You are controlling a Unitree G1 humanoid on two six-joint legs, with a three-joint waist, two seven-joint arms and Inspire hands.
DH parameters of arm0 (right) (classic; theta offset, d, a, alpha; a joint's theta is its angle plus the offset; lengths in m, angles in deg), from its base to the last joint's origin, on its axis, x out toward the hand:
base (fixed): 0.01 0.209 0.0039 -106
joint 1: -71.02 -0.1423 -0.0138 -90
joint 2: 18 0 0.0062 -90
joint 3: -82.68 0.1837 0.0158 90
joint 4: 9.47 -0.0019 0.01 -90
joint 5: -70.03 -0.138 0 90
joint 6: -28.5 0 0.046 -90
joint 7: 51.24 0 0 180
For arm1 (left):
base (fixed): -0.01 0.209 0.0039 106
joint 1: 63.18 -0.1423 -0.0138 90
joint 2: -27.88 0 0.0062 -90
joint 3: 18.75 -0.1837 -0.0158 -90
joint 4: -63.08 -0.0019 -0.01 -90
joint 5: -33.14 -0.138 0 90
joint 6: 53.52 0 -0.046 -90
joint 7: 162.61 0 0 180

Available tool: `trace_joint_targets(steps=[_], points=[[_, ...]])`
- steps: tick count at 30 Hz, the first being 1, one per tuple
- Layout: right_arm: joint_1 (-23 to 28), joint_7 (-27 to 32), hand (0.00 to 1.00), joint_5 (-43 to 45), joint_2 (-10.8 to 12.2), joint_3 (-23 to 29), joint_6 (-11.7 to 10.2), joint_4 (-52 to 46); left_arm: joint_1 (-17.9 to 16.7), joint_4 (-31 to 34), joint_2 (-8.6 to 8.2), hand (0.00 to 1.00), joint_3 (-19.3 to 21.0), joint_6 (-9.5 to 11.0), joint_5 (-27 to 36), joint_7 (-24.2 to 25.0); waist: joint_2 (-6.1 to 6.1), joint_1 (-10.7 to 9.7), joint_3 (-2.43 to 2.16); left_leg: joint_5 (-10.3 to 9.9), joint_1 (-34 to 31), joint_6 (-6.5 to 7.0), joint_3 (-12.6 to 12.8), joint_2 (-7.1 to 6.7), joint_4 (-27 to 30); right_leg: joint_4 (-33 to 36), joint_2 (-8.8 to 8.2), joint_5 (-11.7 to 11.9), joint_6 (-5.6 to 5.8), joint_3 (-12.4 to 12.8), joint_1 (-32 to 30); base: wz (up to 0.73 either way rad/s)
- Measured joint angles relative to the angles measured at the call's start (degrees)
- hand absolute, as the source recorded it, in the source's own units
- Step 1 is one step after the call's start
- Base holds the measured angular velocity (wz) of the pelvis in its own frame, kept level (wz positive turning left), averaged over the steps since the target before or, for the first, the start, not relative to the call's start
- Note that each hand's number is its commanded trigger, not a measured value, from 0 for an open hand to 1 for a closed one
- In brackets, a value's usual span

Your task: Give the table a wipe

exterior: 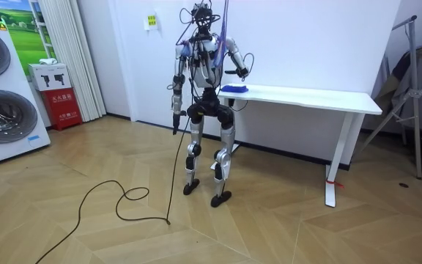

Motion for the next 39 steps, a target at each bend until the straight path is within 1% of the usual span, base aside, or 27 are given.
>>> trace_joint_targets(steps=[4,9,10,15,16,17,18,19,21,22,23,24,25,26,27,28,29,30,31,32,34,35,37,38,39], points=[[0.7,-1.4,0.00,2.6,0.0,-0.4,1.2,1.6,-0.2,0.6,0.02,0.00,0.0,0.1,0.1,-0.1,0.02,0.6,0.01,0.0,0.0,0.00,-0.3,0.00,-0.2,0.0,-0.01,0.0,0.00,-0.2,0.0,0.00],[3.3,-1.4,0.00,4.6,0.2,-0.4,1.2,2.5,-0.4,0.6,0.07,0.00,0.0,0.1,0.0,0.0,0.12,0.6,0.08,0.0,1.4,0.00,-1.5,-0.11,-0.8,0.0,0.01,0.0,0.00,-0.2,1.2,0.03],[3.9,-1.6,0.00,4.8,0.2,-0.4,1.2,3.0,-0.5,0.6,0.08,0.00,0.0,0.1,0.0,0.0,0.31,0.7,0.22,0.0,1.5,0.00,-1.6,-0.11,-0.8,0.0,0.01,0.0,0.00,-0.1,1.3,0.04],[5.6,-1.8,0.00,7.0,0.5,-1.0,1.1,8.4,-0.7,0.5,0.08,0.00,0.0,0.2,-0.9,-0.1,0.50,0.8,0.17,0.0,1.8,0.00,-2.2,-0.14,-1.1,0.1,0.04,0.0,0.00,-0.1,1.6,0.00],[6.1,-1.9,0.00,7.1,0.8,-1.0,1.0,9.0,-0.7,0.5,0.07,0.00,0.0,0.2,-0.9,-0.2,0.69,0.7,0.08,0.0,2.1,0.02,-3.2,-0.14,-1.4,0.3,0.09,0.0,0.00,-0.1,1.5,-0.06],[6.5,-1.9,0.00,7.1,1.0,-1.0,0.8,9.6,-0.8,0.5,0.05,0.00,0.0,0.2,-0.9,-0.3,0.89,0.7,0.04,0.1,2.7,0.13,-4.9,-0.12,-2.0,0.8,0.16,0.0,-0.01,-0.1,1.5,-0.10],[6.5,-1.7,0.00,7.0,1.1,-1.0,0.5,10.0,-0.9,0.5,0.03,0.00,-0.1,0.2,-0.9,-0.3,1.02,0.7,0.03,0.1,3.0,0.14,-5.7,-0.09,-1.9,1.2,0.15,0.0,-0.01,-0.1,1.4,-0.15],[6.5,-1.5,0.00,7.1,1.2,-1.0,0.1,10.4,-1.0,0.5,0.02,0.00,-0.1,0.3,-0.9,-0.4,1.06,0.7,0.00,0.1,3.4,0.18,-7.4,-0.09,-1.9,1.9,0.14,0.0,-0.01,-0.1,1.4,-0.08],[6.6,-1.5,0.00,7.7,1.2,-1.0,-0.4,10.8,-0.8,0.5,-0.01,0.00,-0.1,0.5,-0.9,-0.6,1.15,0.6,-0.09,0.1,4.0,0.19,-9.2,0.19,-2.0,4.0,0.15,0.0,-0.04,-0.4,1.0,0.00],[6.6,-1.1,0.00,7.8,1.3,-1.0,-0.8,11.5,-0.3,0.5,0.03,0.00,-0.4,0.7,-0.9,-0.8,1.84,0.6,0.30,0.3,4.8,0.42,-12.3,1.42,-2.2,8.2,0.67,-1.9,-1.32,0.4,-1.4,-0.30],[5.9,-0.9,0.00,8.0,2.4,-1.3,-1.5,11.6,-0.1,0.5,0.46,0.00,-0.4,1.5,-1.1,-1.3,1.47,0.9,0.29,0.3,4.6,0.41,-15.8,3.09,-2.2,4.9,4.52,-2.5,-3.35,5.0,-5.2,-0.52],[4.9,-0.8,0.00,8.2,2.7,-2.3,-1.8,11.5,-0.2,0.5,0.92,0.00,0.2,1.8,-1.3,-1.4,1.16,0.8,0.36,0.1,4.2,0.15,-16.0,3.74,-2.0,1.0,5.96,-0.7,-4.77,6.5,-7.0,-0.47],[4.5,-0.3,0.00,8.2,2.8,-3.9,-2.1,11.3,-0.7,0.0,0.70,0.00,1.2,1.7,-2.5,-1.4,1.23,-0.3,0.01,-0.5,3.6,-1.81,-14.2,4.38,-1.8,-1.1,6.91,5.4,-6.31,4.3,-7.2,0.00],[5.3,0.3,0.00,8.2,2.8,-4.3,-2.0,11.7,-0.6,0.0,-0.08,0.00,0.8,2.0,-3.0,-1.3,1.44,-1.5,-0.07,-0.7,3.9,-2.03,-10.7,4.37,-2.1,-0.9,7.04,5.4,-6.47,3.7,-6.2,0.25],[5.5,0.3,0.00,8.2,3.0,-4.3,-2.0,11.9,-0.5,0.1,-0.31,0.00,0.0,2.4,-3.0,-1.2,1.54,-1.5,-0.04,-0.7,4.0,-2.03,-9.4,4.11,-2.5,-0.9,7.03,5.4,-6.47,3.9,-5.7,0.35],[5.4,0.0,0.00,8.2,3.2,-4.3,-1.8,12.2,-0.3,0.2,-0.39,0.00,-1.2,3.0,-3.0,-1.0,1.50,-1.5,0.04,-0.5,3.6,-1.80,-7.7,3.30,-3.9,-1.1,7.02,5.4,-6.47,4.6,-5.0,0.30],[5.5,-0.1,0.00,8.2,3.3,-4.3,-1.8,12.7,-0.1,0.4,-0.25,0.00,-1.9,3.1,-3.0,-0.9,1.13,-1.6,-0.10,-0.1,3.6,-0.99,-6.1,3.17,-3.7,-1.1,7.10,5.4,-6.38,4.7,-4.6,0.32],[5.5,-0.1,0.00,8.2,3.2,-4.2,-1.8,12.9,-0.1,0.4,-0.11,0.00,-2.2,2.9,-3.0,-0.9,1.04,-1.5,-0.20,0.0,3.6,-0.83,-6.1,3.08,-3.8,-1.0,7.12,5.4,-6.33,4.6,-4.6,0.23],[5.5,-0.2,0.00,8.2,3.1,-4.1,-1.8,13.0,0.2,0.3,0.02,0.00,-2.4,2.8,-3.0,-0.9,0.48,-1.2,-0.38,0.1,3.7,-0.67,-6.1,2.66,-3.6,-1.2,7.25,5.3,-6.22,4.5,-4.6,0.00],[5.5,-0.2,0.00,8.2,3.0,-4.1,-2.0,13.0,0.3,-0.2,0.02,0.00,-2.9,2.7,-3.0,-0.9,0.18,-0.8,-0.52,0.1,3.6,-0.61,-6.1,2.21,-3.6,-2.0,7.10,5.3,-6.19,4.4,-4.2,-0.08],[5.6,-0.1,0.00,8.2,3.2,-4.3,-2.0,13.0,-0.1,-1.0,0.01,0.00,-3.5,2.5,-3.0,-0.9,0.21,-0.6,-0.51,0.1,3.8,-0.49,-6.0,1.75,-3.6,-2.1,6.64,5.2,-6.05,4.3,-3.7,-0.01],[5.7,-0.1,0.00,8.2,3.2,-4.3,-2.2,13.0,-0.2,-1.3,0.03,0.00,-3.4,2.4,-3.0,-1.0,0.23,-0.6,-0.49,0.2,3.8,-0.42,-5.9,1.34,-3.6,-2.0,6.22,4.9,-5.56,4.3,-3.7,0.04],[5.7,-0.2,0.00,8.2,3.2,-4.3,-2.5,13.0,-0.2,-1.3,0.11,0.00,-3.4,2.4,-2.9,-1.1,0.50,-0.6,-0.31,0.3,3.8,-0.22,-5.6,1.07,-3.6,-1.9,5.97,4.8,-5.35,4.3,-3.7,0.00],[5.7,-0.2,0.00,8.2,3.2,-4.3,-2.6,13.0,-0.2,-1.4,0.14,0.00,-3.4,2.4,-2.8,-1.4,0.58,-0.5,-0.25,0.4,3.7,0.01,-5.5,0.86,-3.6,-1.9,5.78,4.6,-5.02,4.3,-3.8,0.00],[5.7,-0.2,0.00,8.2,3.2,-4.3,-2.5,12.9,-0.2,-1.6,0.09,0.00,-3.4,2.5,-2.6,-1.4,0.75,-0.4,-0.15,0.4,3.7,0.09,-5.5,0.81,-3.6,-1.9,5.75,4.6,-5.00,4.4,-3.8,0.00]])
